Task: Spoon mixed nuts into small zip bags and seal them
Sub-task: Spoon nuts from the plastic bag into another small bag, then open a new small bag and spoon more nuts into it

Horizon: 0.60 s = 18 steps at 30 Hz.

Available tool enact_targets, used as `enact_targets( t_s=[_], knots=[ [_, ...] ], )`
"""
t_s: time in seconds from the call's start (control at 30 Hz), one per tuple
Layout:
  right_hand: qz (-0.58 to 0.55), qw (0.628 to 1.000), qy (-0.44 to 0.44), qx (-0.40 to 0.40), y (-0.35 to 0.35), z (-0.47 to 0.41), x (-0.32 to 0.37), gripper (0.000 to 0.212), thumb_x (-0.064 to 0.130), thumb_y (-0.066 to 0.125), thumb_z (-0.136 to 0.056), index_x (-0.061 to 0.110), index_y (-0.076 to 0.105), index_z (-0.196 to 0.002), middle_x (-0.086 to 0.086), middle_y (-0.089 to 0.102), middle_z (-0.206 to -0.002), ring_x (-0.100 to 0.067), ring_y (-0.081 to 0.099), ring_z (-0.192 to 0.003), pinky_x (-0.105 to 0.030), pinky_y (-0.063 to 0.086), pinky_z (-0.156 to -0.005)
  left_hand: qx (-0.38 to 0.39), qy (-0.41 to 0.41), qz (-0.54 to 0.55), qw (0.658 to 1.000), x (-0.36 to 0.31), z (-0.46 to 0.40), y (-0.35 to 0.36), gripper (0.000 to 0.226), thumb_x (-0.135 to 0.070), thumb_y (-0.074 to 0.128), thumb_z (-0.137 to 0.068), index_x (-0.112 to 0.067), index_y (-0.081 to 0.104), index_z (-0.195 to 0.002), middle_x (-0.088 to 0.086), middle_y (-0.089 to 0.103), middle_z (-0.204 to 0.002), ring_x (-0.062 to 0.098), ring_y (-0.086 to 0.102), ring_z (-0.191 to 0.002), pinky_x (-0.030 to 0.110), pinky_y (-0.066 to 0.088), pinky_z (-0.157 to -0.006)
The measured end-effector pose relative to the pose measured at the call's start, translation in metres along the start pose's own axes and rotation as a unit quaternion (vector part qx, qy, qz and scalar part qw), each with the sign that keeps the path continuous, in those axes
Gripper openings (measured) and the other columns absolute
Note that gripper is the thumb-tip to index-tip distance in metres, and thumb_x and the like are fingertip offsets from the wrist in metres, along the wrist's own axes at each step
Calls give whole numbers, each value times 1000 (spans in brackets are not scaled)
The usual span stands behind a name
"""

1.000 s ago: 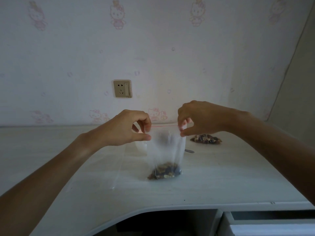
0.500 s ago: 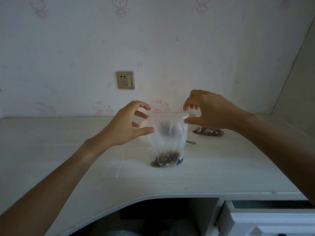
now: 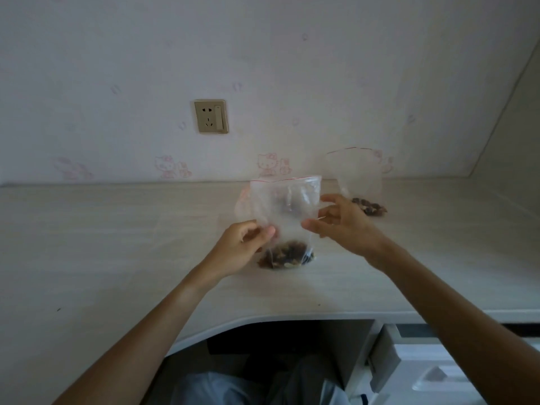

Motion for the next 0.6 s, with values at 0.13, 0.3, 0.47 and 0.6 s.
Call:
enact_targets(
  t_s=[0.13,0.3,0.47,0.6],
  knots=[
    [-64,997,15,38,24,6,-18,47,41,84,-77,20,70,-116,6,78,-103,-8,75,-96,-26,58,-88,-15,3,23,1000,-7,0,6,31,-27,51,-109,-13,78,-103,-1,80,-107,14,74,-104,32,56,-98],
    [-174,985,19,1,20,14,-29,16,22,72,-93,9,77,-102,-9,78,-91,-18,73,-80,-19,55,-68,9,-14,117,993,-13,-7,23,29,-29,51,-109,-13,75,-111,7,79,-111,23,77,-104,29,62,-79],
    [-217,974,9,-61,-13,21,-33,25,23,61,-101,1,71,-106,-11,79,-101,-28,75,-92,-36,56,-80,19,42,110,993,-18,-19,42,32,-40,56,-102,-16,74,-113,1,79,-110,20,75,-107,33,63,-86],
    [-221,962,-10,-160,-63,15,-43,28,23,58,-104,-3,69,-101,-17,77,-100,-24,74,-85,-27,55,-68,44,117,-78,989,-2,-18,54,20,-38,65,-99,-28,75,-114,-15,77,-107,2,72,-102,21,56,-89]
  ],
)
Point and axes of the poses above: each hand's wrist, its own z-axis away from the middle knuckle, its own y-axis out of the palm, x = y × z, the point moved 6 cm from there along -z, towards the middle knuckle
